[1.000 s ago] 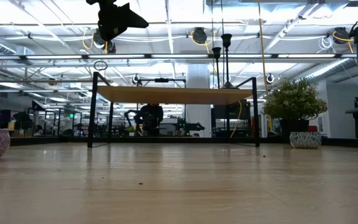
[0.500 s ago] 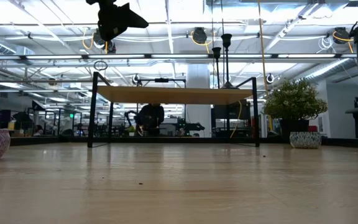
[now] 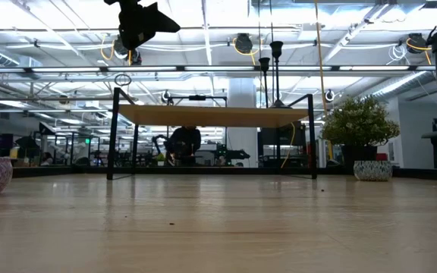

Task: Pick & Place candle stick holders
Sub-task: Put the black candle holder on the shelf

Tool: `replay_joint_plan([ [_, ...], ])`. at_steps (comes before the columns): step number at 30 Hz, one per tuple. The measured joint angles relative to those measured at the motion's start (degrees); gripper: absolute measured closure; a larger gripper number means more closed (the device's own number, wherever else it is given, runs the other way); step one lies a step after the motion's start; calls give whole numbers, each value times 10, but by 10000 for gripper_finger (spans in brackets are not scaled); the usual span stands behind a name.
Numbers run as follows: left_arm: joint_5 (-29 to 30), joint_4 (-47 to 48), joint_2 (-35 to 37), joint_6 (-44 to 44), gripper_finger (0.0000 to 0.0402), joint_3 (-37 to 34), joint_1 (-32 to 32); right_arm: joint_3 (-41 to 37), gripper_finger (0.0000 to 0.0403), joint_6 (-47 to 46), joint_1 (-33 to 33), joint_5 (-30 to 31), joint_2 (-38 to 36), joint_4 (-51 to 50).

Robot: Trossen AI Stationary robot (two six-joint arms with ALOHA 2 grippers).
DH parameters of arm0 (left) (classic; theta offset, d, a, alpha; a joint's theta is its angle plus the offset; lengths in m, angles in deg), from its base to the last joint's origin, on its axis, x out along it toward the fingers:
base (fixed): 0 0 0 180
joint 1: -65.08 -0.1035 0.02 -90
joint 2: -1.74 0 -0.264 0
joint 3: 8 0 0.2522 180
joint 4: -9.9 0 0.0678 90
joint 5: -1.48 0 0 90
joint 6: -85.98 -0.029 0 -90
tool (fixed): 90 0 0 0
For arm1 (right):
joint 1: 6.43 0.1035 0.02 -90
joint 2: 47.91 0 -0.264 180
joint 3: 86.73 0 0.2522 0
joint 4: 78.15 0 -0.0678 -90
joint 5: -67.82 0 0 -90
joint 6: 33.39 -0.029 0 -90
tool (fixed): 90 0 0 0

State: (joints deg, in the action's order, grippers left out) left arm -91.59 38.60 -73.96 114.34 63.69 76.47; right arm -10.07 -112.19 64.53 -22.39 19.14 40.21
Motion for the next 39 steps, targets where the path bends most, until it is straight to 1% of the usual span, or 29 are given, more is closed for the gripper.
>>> replay_joint_plan([
  [21, 0, 1, 0, -6, 149, 0, 0, 0, 140, 17, 0, -1, -3, -6],
  [29, 1, 0, 0, -11, 149, 0, 0, 0, 145, -12, 0, 0, -3, -57],
  [39, 1, 0, 0, -12, 149, 0, 0, 0, 147, -15, 0, 1, -3, -82],
])
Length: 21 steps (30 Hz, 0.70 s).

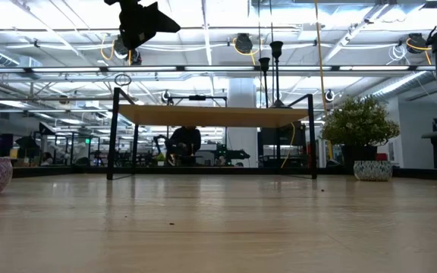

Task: Pick & Place candle stick holders
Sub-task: Put the black candle holder on the shelf

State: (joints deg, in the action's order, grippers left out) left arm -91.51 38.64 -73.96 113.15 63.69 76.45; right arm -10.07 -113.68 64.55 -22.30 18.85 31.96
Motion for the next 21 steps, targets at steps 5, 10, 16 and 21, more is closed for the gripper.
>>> replay_joint_plan([
  [5, 0, 0, 0, -3, 149, 0, 0, -6, 147, -4, 0, 0, 0, -1],
  [10, 0, 0, 0, -5, 149, 0, 0, -45, 147, -18, -1, -31, 0, 37],
  [16, 0, 0, 0, -5, 149, 0, 0, -82, 147, -66, -13, -81, -2, 101],
  [21, 0, 0, 0, -6, 149, 0, 0, -86, 147, -75, -23, -88, -2, 115],
])
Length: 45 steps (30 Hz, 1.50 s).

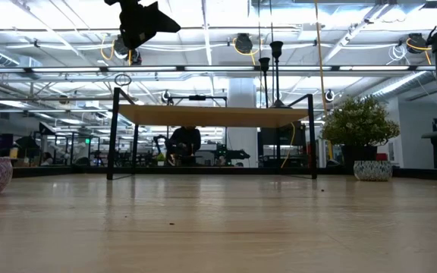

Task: Pick & Place candle stick holders
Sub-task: Put the black candle holder on the shelf

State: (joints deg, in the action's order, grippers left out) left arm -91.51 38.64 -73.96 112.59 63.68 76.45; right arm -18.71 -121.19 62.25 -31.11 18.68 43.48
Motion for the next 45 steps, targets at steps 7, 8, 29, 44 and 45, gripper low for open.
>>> replay_joint_plan([
  [7, 0, 0, 0, 0, 149, 0, 0, 0, 147, 4, -1, 0, 0, -5],
  [8, 0, 0, 0, 0, 149, 0, 0, 0, 147, 4, -1, 1, 1, -5],
  [29, -1, 0, 0, -13, 149, 0, 0, -1, 147, -14, -1, 14, 2, -6],
  [44, -1, 0, 0, -15, 149, 0, 0, -1, 242, -15, -1, 13, 1, -4],
  [45, -1, 0, 0, -15, 149, 0, 0, -1, 260, -15, -1, 13, 1, -3],
])
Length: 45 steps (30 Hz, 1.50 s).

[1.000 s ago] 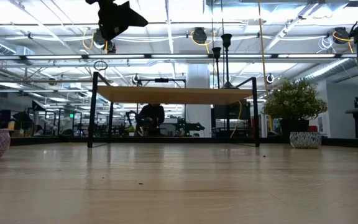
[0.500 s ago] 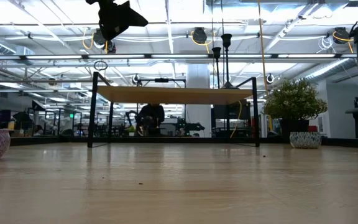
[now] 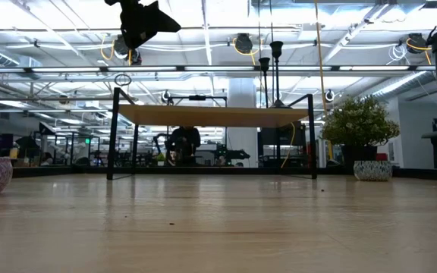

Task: Pick & Place candle stick holders
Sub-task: Put the black candle holder on the shelf

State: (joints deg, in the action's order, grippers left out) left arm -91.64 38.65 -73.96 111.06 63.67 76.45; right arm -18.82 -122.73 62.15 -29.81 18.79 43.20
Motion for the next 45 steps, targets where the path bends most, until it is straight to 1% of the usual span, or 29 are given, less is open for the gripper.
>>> replay_joint_plan([
  [5, 0, 0, 0, 0, 149, 0, 0, 0, 352, 0, 0, 0, 0, 1],
  [6, 0, 0, 0, 1, 149, 0, 0, 0, 367, -1, 0, -2, 0, 0],
  [7, 0, 0, 0, 1, 149, 0, 0, 0, 373, -1, 0, -4, 0, -11],
  [15, 0, -3, 0, 5, 149, 0, 0, 29, 376, -1, -20, -14, -14, -13],
  [17, 0, -8, 0, 7, 149, 0, 0, 47, 386, 18, -33, -5, -22, -1],
  [22, 1, -34, 0, 16, 149, 0, 0, 78, 389, 94, -82, 28, -40, 27],
  [28, 4, -96, 0, 25, 149, 0, 0, 89, 389, 217, -168, 77, -65, 37],
  [33, 7, -159, 0, 24, 149, 0, 0, 89, 389, 343, -264, 80, -82, 85],
  [38, 33, -208, 0, 42, 149, 0, 0, 89, 389, 474, -377, 77, -83, 146],
  [41, 38, -230, 0, 65, 149, 0, 0, 89, 389, 528, -442, 77, -82, 149],
  [45, 33, -254, 0, 95, 149, 0, 3, 89, 389, 572, -519, 73, -75, 152],
])
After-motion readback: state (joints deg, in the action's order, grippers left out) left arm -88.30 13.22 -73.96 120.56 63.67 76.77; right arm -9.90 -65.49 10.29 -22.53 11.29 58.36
